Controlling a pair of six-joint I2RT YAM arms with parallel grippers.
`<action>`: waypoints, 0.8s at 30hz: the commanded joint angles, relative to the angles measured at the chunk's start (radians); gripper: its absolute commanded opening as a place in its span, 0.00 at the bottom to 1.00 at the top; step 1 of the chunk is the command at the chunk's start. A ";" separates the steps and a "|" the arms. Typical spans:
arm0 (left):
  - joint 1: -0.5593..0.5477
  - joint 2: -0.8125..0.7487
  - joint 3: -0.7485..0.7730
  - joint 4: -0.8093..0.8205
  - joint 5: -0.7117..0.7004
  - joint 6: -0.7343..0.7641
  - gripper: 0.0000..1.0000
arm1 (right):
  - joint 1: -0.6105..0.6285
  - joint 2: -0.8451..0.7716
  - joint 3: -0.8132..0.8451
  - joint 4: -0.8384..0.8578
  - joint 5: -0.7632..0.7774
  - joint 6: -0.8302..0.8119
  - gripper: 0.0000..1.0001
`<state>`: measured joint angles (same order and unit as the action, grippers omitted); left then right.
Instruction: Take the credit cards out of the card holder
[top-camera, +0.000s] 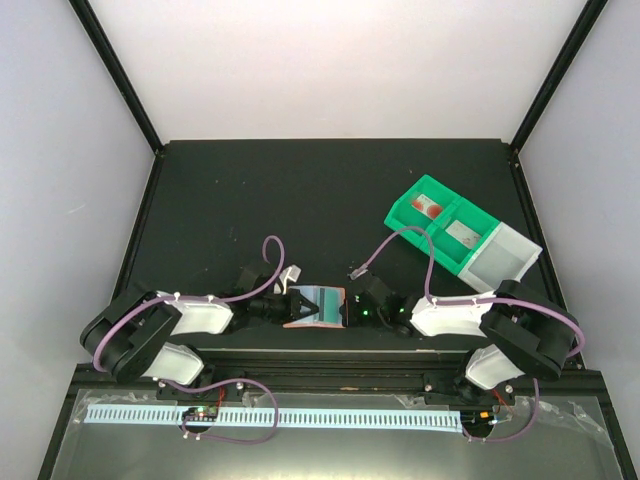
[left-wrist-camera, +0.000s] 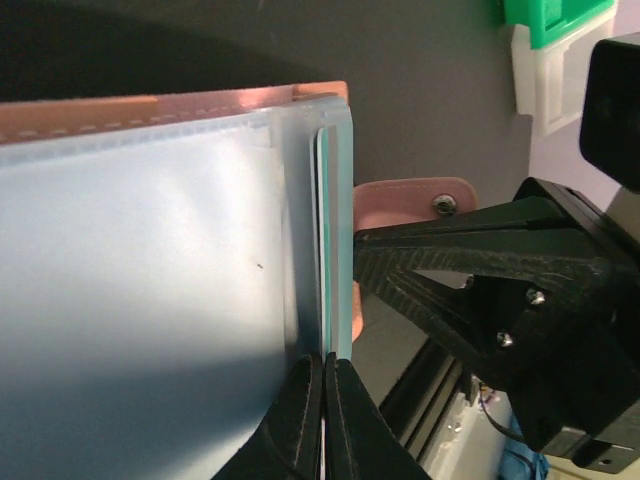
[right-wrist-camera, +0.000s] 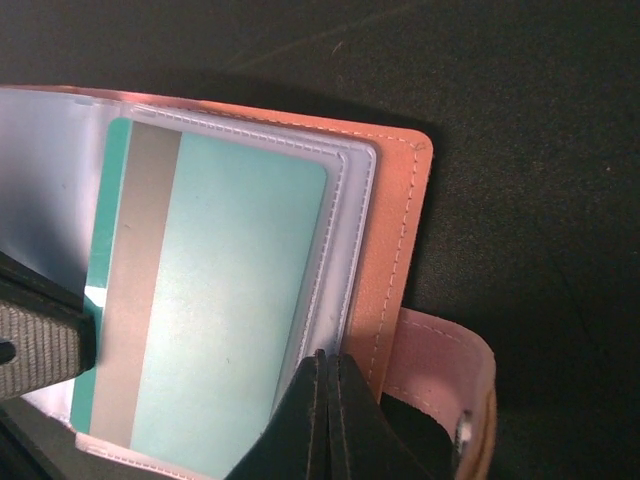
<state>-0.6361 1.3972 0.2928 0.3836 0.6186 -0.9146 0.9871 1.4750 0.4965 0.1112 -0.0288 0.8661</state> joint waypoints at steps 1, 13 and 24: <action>0.004 0.009 0.007 0.097 0.069 -0.047 0.01 | 0.007 0.012 -0.013 -0.027 0.007 0.006 0.01; 0.014 -0.035 0.042 -0.122 -0.055 0.055 0.02 | 0.007 0.004 -0.008 -0.039 0.015 -0.001 0.01; 0.045 -0.057 -0.006 -0.042 0.013 -0.009 0.01 | 0.007 0.007 -0.004 -0.038 0.010 -0.004 0.01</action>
<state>-0.6144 1.3476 0.2981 0.2848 0.5877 -0.8974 0.9878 1.4757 0.4969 0.1055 -0.0292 0.8661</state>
